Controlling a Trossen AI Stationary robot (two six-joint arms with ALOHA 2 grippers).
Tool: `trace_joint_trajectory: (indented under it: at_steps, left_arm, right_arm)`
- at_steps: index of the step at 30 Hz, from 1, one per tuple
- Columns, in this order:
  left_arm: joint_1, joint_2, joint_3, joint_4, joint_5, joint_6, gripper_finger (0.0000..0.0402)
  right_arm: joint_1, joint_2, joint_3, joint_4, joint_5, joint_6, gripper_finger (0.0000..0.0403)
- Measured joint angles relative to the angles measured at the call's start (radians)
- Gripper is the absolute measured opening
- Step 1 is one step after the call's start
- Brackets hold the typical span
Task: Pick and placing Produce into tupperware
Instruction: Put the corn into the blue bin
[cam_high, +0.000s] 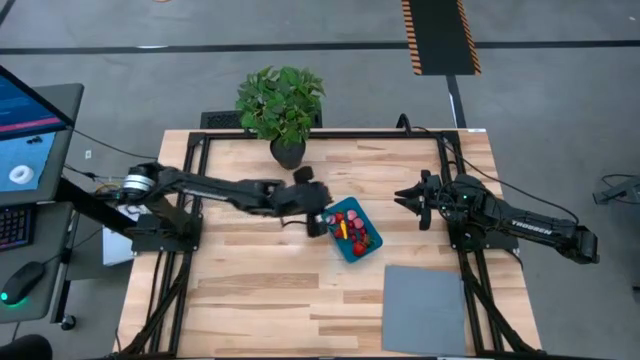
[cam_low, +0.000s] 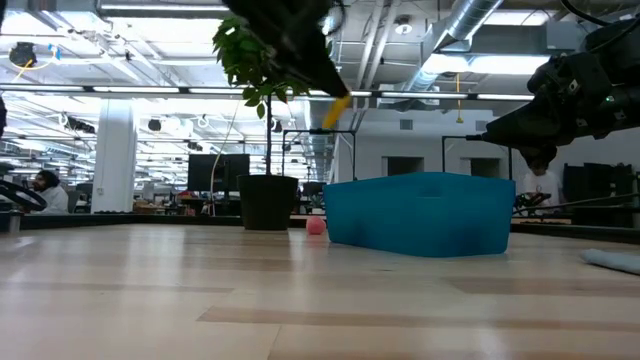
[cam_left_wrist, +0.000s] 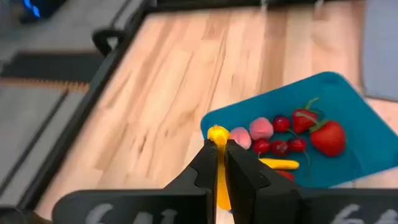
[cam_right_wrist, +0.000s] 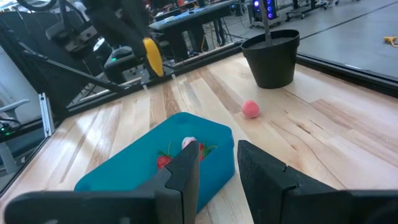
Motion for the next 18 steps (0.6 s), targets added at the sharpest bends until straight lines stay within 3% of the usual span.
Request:
trace_joint_trajectory:
  at_steps: [3,8,13,18]
  left_arm:
    - [0.031,0.087,0.114,-0.092,0.065,-0.024,0.0004]
    - [0.08,0.21,0.257,-0.165,0.305,-0.04,0.0004]
    - [0.124,0.29,0.321,-0.216,0.528,-0.105,0.0004]
    - [0.143,0.34,0.321,-0.221,0.537,-0.128,0.0006]
  right_arm:
    - [0.0,0.0,0.0,0.0,0.0,0.0,0.0131]
    - [0.0,0.0,0.0,0.0,0.0,0.0,0.0131]
    - [0.0,0.0,0.0,0.0,0.0,0.0,0.0131]
    - [0.0,0.0,0.0,0.0,0.0,0.0,0.0131]
